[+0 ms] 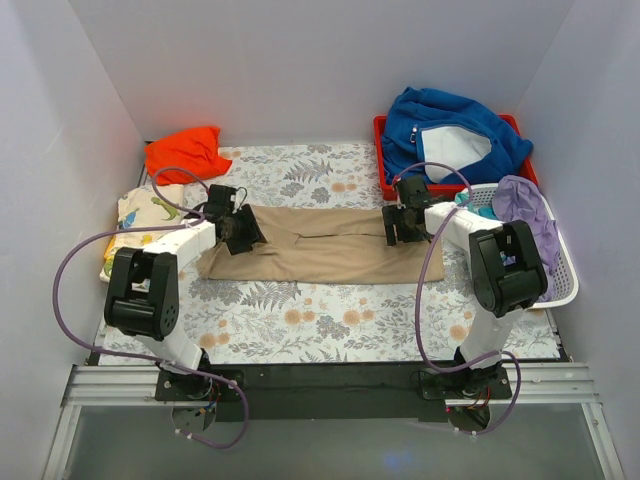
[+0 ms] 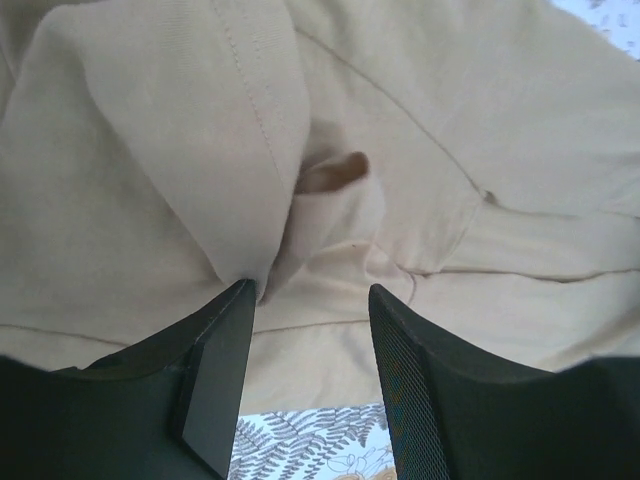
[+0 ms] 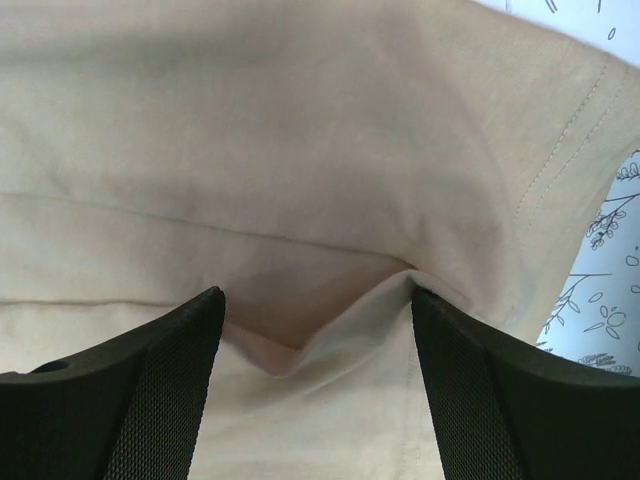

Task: Fold and stack the t-shirts
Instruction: Fold the tshirt

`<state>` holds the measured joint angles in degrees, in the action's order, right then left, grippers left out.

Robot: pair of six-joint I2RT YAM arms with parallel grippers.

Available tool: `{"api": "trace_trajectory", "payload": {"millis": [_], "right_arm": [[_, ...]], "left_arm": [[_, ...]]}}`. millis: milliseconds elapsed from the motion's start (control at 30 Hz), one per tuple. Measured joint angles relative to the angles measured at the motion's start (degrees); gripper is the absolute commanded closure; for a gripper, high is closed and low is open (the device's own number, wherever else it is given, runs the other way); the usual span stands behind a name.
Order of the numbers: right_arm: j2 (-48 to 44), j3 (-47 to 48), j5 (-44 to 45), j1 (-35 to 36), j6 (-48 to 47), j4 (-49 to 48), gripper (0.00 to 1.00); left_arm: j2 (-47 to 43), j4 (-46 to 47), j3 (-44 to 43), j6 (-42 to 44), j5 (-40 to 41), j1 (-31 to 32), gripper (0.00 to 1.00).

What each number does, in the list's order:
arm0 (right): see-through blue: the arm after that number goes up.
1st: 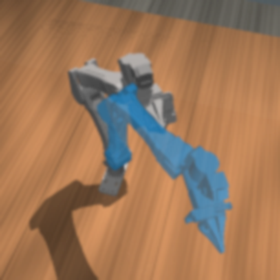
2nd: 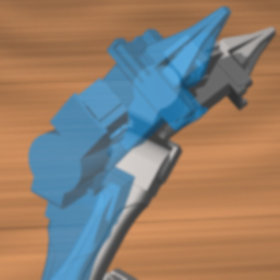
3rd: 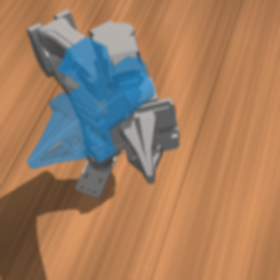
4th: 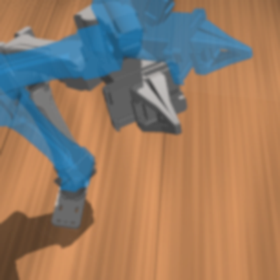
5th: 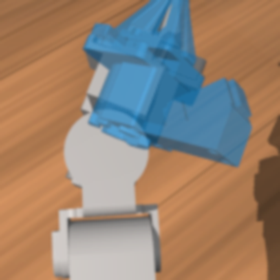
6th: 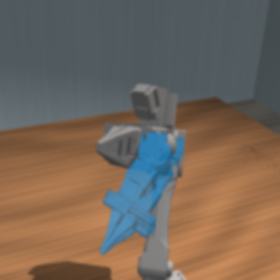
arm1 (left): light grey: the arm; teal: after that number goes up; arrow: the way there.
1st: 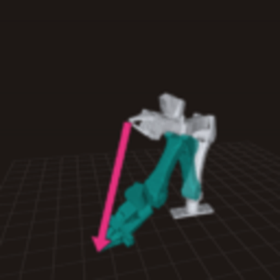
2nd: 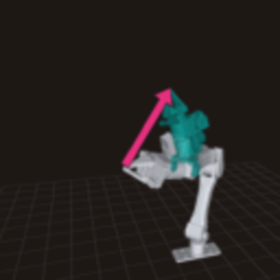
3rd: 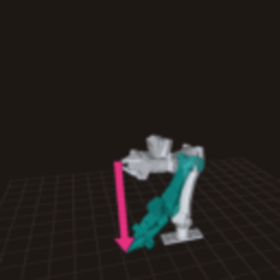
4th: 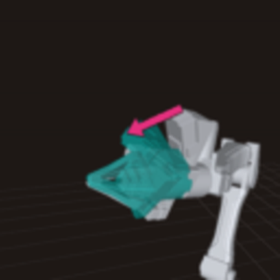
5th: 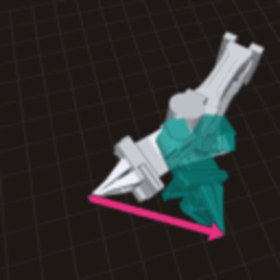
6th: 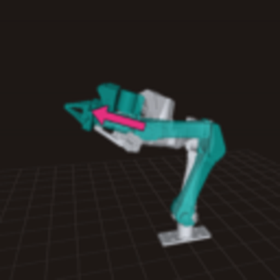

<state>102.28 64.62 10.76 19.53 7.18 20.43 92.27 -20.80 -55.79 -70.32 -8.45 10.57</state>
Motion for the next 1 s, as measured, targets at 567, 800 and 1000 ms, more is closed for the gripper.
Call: {"api": "trace_trajectory", "payload": {"millis": [567, 800, 1000], "right_arm": [[-2.6, -5.7, -2.27, 0.24, 3.45, -2.1, 0.2], [-9.42, -13.11, -4.15, 6.67, 4.52, -2.05, 0.2], [-11.61, -15.04, -5.51, 18.25, 6.58, -1.03, 0.2]], "left_arm": [[16.39, -1.4, -14.43, -1.09, 0.11, -0.33, 0.52], [25.31, -7.19, -28.13, 4.46, 0.04, -0.33, 0.53], [32.87, -14.56, -40.83, 10.82, -2.4, -0.33, 0.54]]}}
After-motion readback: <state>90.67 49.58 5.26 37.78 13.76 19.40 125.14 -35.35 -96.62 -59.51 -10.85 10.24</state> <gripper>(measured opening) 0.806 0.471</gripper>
